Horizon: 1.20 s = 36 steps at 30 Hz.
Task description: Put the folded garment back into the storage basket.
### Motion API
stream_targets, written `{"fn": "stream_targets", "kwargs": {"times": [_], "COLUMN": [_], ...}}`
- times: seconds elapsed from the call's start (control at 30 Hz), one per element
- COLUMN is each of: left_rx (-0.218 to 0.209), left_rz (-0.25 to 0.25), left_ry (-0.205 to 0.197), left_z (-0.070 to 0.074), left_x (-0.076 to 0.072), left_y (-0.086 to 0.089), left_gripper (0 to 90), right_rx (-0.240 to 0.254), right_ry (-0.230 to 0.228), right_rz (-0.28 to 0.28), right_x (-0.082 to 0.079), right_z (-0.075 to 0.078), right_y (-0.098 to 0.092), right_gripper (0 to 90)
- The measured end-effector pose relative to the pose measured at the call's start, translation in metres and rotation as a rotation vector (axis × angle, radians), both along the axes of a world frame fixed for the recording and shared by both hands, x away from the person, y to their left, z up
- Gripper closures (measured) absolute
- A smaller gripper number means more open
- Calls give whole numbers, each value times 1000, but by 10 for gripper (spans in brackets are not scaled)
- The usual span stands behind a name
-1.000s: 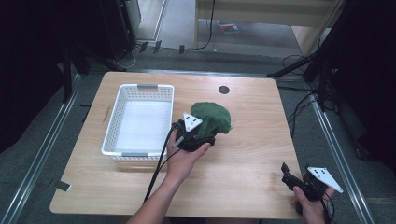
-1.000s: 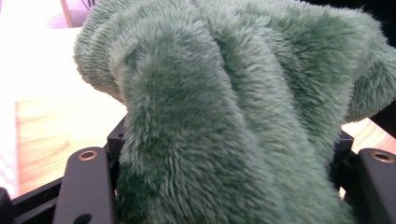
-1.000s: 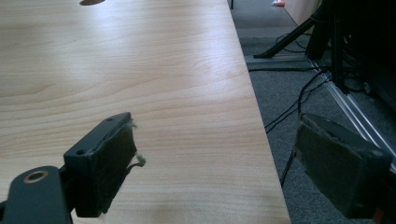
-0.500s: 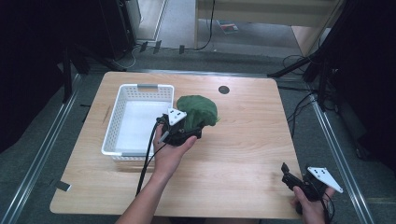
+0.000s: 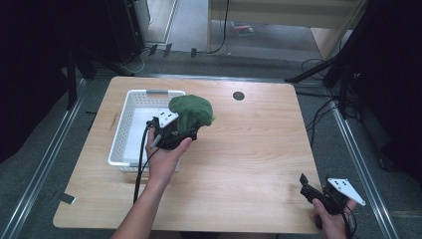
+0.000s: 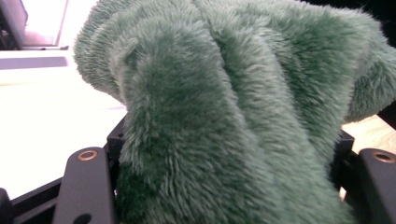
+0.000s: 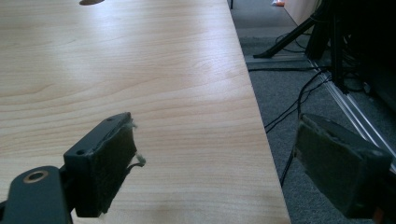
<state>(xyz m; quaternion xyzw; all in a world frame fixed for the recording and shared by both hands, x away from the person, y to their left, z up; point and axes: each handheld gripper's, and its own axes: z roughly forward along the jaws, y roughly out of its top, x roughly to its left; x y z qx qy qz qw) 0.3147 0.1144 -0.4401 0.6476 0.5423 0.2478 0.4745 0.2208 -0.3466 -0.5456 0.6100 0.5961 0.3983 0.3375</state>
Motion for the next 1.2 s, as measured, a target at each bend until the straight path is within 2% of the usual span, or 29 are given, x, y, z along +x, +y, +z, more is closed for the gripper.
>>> {"fn": "stream_targets", "kwargs": {"times": [0.43,0.7,0.97,1.2], "left_rx": [-18,-27,-32,16], "left_rz": [67,106,173,240], "left_ry": [14,29,10,-2], "left_z": [-3,-8,-17,-25], "left_x": [4,9,24,38], "left_y": [34,49,64,77], "left_gripper": [305,304,303,303], "right_rx": [-2,-1,-1,-1], "right_ry": [2,2,2,2], "right_rz": [-3,-3,-2,-1], "right_x": [0,0,0,0], "right_z": [0,0,0,0], "right_y": [0,0,0,0], "right_gripper": [132,132,132,132]}}
